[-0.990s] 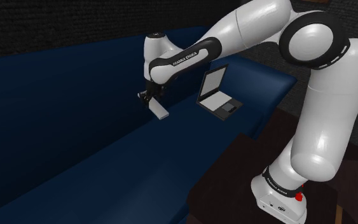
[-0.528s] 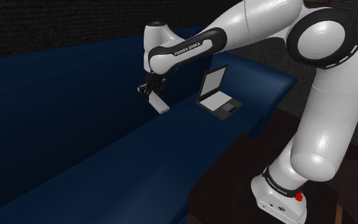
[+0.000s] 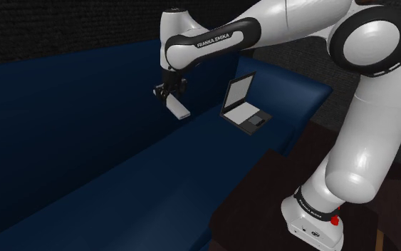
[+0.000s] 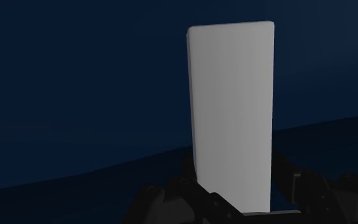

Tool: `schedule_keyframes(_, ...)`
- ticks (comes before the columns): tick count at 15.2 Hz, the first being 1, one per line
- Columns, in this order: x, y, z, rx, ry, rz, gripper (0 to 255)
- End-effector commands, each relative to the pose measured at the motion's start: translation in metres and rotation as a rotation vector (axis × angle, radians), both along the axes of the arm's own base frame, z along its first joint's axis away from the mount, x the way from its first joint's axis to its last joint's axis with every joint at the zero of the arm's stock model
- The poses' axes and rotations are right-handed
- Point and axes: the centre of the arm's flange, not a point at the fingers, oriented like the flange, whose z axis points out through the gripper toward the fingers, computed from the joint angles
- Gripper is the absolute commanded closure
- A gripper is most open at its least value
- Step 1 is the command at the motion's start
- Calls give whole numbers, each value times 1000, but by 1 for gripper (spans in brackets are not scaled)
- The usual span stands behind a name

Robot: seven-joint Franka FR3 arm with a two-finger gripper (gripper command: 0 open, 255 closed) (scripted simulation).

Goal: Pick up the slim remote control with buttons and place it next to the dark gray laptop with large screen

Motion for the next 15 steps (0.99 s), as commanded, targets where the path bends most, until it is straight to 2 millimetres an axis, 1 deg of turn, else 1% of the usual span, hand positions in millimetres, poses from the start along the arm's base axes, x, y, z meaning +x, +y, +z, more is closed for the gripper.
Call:
schedule_keyframes(1,0,0,11,0,0,0,255)
schedule_keyframes(4,0,0,26,0,0,0,255)
schedule_keyframes(15,-76,-124,26,0,0,0,255)
